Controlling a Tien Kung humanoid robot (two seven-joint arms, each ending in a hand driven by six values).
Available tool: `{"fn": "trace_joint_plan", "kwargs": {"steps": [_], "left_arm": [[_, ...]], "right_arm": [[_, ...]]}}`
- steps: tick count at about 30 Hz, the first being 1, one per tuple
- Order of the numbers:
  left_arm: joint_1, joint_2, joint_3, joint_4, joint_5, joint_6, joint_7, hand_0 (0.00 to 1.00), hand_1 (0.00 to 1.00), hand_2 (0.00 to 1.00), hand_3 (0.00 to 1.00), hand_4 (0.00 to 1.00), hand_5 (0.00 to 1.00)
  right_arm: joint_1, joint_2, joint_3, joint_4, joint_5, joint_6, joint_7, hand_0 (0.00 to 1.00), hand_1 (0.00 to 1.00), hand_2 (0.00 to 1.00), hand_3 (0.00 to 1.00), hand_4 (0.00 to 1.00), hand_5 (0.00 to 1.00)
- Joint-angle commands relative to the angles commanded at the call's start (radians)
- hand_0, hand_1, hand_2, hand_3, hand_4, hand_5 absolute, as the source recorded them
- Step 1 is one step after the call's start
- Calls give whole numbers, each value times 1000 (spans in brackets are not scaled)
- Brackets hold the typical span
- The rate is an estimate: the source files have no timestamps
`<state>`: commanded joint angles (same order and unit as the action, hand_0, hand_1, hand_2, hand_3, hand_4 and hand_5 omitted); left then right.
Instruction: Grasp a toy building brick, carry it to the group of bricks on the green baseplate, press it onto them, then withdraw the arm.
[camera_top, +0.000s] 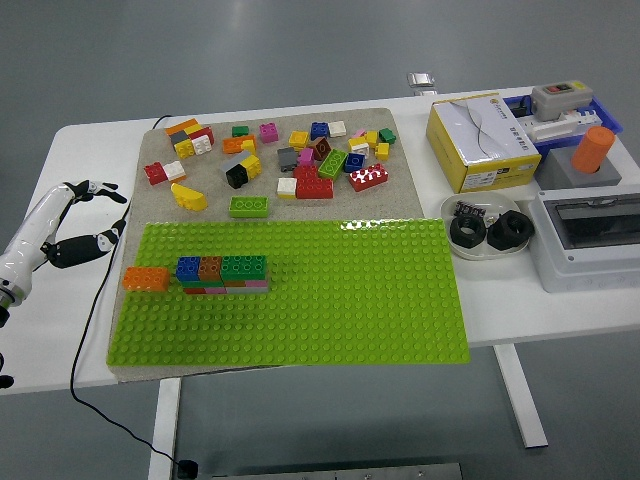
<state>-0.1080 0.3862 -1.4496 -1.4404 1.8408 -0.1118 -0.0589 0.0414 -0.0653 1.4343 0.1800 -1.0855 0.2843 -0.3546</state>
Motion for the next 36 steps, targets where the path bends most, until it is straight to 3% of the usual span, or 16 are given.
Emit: {"fn": "trace_joint_plan", "kwargs": {"steps": [4,5,9,15,21,23,28,29,31,36], "left_arm": [[-20,86,54,-7,23,-26,35,944,913,880,626,718,2],[-25,100,63,-7,26,-30,40,988,950,918,651,813,2],[-52,142,104,-4,39,-48,59,988,950,918,651,813,2],[-70,150,121,1,49,-60,76,988,957,922,642,810,2],[-46,99,67,-2,57,-64,85,987,945,914,627,767,2],[-41,95,65,-1,59,-64,86,990,943,913,630,761,2],[-49,129,97,7,70,-69,96,990,943,913,630,761,2],[-56,141,111,11,74,-73,101,994,949,923,642,810,2],[-80,170,152,23,83,-83,112,994,949,923,642,810,2],[-139,211,243,60,86,-101,127,998,958,936,652,838,2]], "right_arm": [[3,-4,0,0,0,1,-1,711,702,781,983,701,998],[4,-5,0,0,0,1,-1,711,700,778,975,700,998],[7,-6,1,0,-2,2,0,711,700,778,975,700,998],[10,-6,3,0,-5,2,1,711,700,778,975,700,998],[8,-4,3,0,-7,1,2,713,701,779,973,716,998],[7,-4,3,0,-9,1,2,713,701,781,982,714,998],[8,-6,2,0,-9,1,2,713,701,781,982,714,998],[9,-7,2,0,-9,1,2,714,701,781,982,716,998],[10,-9,2,0,-9,2,2,714,701,781,982,716,998],[14,-11,2,0,-11,1,2,714,700,781,981,716,998]]}}
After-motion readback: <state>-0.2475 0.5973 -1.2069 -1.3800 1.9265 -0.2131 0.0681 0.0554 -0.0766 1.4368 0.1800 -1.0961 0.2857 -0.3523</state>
